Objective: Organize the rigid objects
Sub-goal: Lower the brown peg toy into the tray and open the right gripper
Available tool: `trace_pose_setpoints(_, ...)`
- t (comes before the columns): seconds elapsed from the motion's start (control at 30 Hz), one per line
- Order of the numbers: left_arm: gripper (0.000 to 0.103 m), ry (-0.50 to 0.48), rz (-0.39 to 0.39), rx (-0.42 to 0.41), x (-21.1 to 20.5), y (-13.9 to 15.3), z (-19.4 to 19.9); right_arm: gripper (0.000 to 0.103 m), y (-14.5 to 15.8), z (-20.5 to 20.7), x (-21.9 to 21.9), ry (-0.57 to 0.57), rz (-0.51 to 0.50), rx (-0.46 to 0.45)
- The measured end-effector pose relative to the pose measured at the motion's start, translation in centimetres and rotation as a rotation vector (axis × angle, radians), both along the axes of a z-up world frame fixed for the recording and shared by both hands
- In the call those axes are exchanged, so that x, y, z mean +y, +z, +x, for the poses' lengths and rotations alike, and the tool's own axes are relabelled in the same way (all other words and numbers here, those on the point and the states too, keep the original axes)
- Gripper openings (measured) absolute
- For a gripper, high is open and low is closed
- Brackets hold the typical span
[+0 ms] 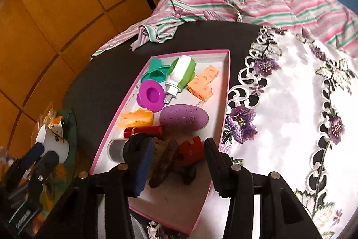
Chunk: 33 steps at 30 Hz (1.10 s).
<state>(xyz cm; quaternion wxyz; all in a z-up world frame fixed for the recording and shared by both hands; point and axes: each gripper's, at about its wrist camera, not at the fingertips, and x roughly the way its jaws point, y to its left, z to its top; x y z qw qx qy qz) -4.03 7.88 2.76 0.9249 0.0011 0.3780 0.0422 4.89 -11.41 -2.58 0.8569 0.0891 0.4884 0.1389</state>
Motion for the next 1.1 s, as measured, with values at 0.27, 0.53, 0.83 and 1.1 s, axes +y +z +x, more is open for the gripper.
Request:
trace_pose_setpoints(0.27, 0.07, -0.009, 0.09, 0.032, -0.7, -0.3, 0.4, 0.048, -0.9, -2.1, 2.6, 0.12, 0.013, 0.041)
trace_pose_setpoints(0.53, 0.07, -0.016, 0.082, 0.069, -0.9, -0.2, 1.3, 0.073, 2.6, -4.0, 1.7, -0.007, -0.093, -0.073)
trace_pose_setpoints(0.83, 0.07, -0.019, 0.095, 0.064, -1.5, 1.1, 2.3, 0.096, 5.1, -3.1, 2.5, -0.147, -0.257, -0.102)
trace_pose_setpoints(1.1, 0.069, -0.024, 0.109, 0.063, -1.8, 1.3, 2.6, 0.1, 5.1, -2.9, 3.3, -0.21, -0.33, -0.093)
